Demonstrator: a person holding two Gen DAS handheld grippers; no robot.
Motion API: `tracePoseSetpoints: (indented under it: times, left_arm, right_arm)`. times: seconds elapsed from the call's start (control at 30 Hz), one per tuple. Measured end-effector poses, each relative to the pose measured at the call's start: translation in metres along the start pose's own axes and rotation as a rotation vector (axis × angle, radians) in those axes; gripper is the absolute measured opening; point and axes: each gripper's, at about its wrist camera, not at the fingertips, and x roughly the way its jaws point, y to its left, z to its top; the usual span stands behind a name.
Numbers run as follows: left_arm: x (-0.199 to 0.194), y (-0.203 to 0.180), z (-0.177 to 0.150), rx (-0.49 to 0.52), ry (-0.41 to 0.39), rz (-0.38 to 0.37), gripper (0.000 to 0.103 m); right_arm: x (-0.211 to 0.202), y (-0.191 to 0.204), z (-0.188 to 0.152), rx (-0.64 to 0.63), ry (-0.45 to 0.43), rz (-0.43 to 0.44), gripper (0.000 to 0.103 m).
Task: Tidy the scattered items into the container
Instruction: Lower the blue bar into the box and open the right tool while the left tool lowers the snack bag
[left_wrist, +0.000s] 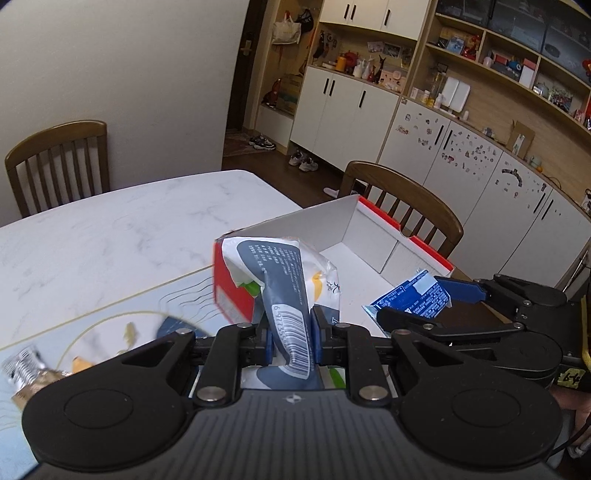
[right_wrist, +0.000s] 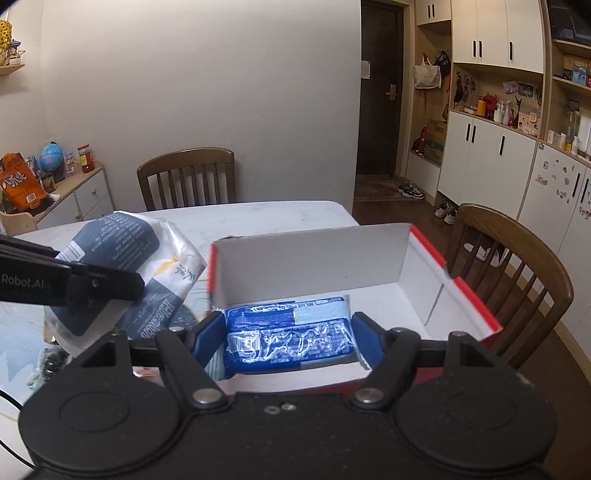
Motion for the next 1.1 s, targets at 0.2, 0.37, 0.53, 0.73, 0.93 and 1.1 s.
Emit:
tracePoseSetpoints:
  times: [0.2, 0.37, 0.53, 0.73, 0.93, 1.1]
  left_arm:
    - [0.027, -0.019, 0.017, 0.020, 0.036, -0.010, 0.018]
    - [0.055, -0.028, 0.033, 0.050, 0.074, -0.013, 0.018]
    - [0.084, -0.034, 0.043, 0.086, 0.120, -0.016, 0.018]
    - [0.118, -0.041, 0.051, 0.138, 0.172, -0.017, 0.018]
    - [0.143, -0.044, 0.053, 0.181, 0.206, -0.013, 0.018]
    - [0.161, -0.042, 0.052, 0.204, 0.244, -0.012, 0.018]
  right_arm:
    - [0.015, -0.031, 0.011, -0.003, 0.009, 0.005, 0.074]
    - [0.025, -0.052, 0.017, -0.014, 0.024, -0.007, 0.074]
    - [0.040, -0.066, 0.018, -0.017, 0.065, -0.007, 0.074]
    - [0.062, -0.076, 0.015, -0.024, 0.125, 0.000, 0.074]
    - [0.081, -0.081, 0.016, -0.059, 0.164, 0.006, 0.074]
    - [0.094, -0.087, 0.015, -0.080, 0.201, 0.027, 0.074]
